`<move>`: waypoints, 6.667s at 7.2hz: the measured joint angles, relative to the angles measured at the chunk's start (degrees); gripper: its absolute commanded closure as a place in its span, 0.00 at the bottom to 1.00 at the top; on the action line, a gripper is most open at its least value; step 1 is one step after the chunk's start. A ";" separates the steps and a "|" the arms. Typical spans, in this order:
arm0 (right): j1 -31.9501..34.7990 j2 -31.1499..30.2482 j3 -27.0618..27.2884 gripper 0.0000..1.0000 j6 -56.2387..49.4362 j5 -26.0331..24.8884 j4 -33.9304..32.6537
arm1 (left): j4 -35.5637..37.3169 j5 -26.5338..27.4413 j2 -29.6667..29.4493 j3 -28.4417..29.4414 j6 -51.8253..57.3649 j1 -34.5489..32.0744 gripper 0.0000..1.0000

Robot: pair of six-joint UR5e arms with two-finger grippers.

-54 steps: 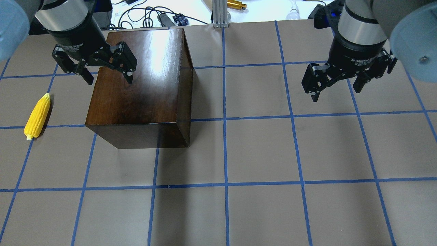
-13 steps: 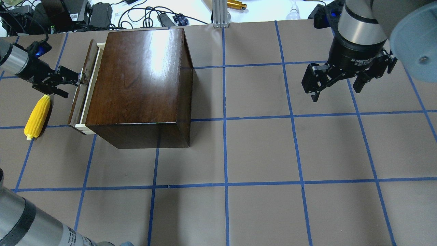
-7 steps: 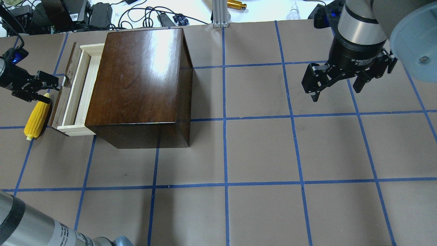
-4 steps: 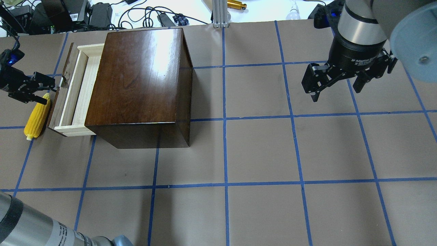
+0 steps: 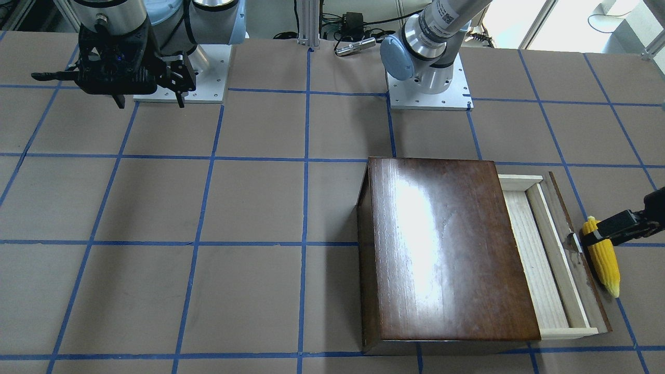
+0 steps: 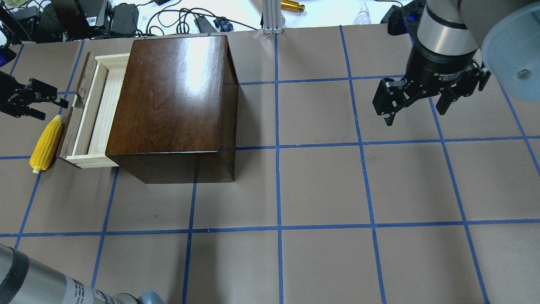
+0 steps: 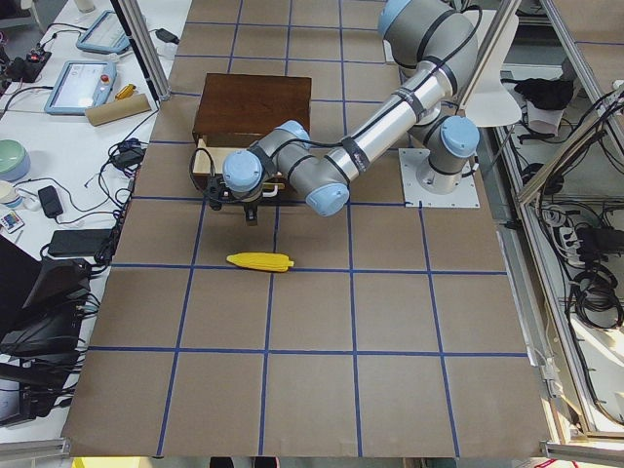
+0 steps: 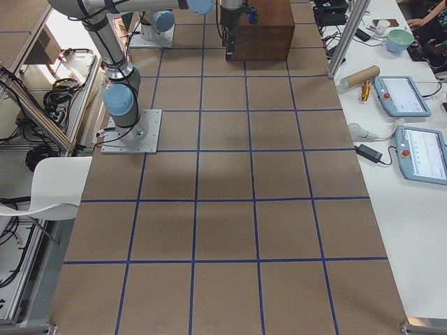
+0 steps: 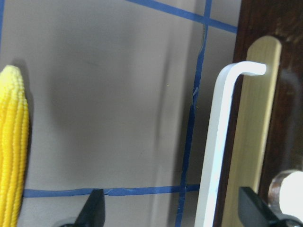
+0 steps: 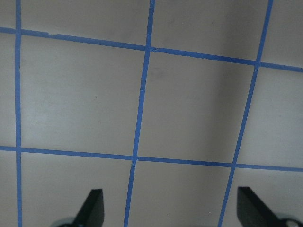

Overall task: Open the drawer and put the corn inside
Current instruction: 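Release the handle and move the left gripper toward the yellow corn, then lower the left gripper over the yellow corn cob and grasp it, then lift the corn with the left gripper and carry it over the open drawer, then lower the corn into the drawer and open the left gripper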

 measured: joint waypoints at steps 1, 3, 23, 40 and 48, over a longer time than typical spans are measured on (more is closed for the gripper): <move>0.00 -0.03 0.00 0.00 0.03 -0.01 0.00 | -0.11 2.34 0.29 1.19 0.23 0.15 0.00; 0.00 -0.02 0.00 0.00 -0.01 -0.02 0.00 | 0.26 7.68 -0.68 2.63 2.44 0.47 0.00; 0.00 -0.01 0.00 0.00 -0.01 -0.05 0.00 | 15.40 21.39 -14.08 0.77 8.71 0.38 0.95; 0.00 -0.03 0.00 0.00 -0.03 0.04 0.00 | -9.02 21.14 2.56 7.87 -13.82 -20.47 0.12; 0.00 -0.06 0.00 0.00 0.00 0.01 0.00 | -12.01 17.69 8.20 7.29 -15.35 -22.62 0.00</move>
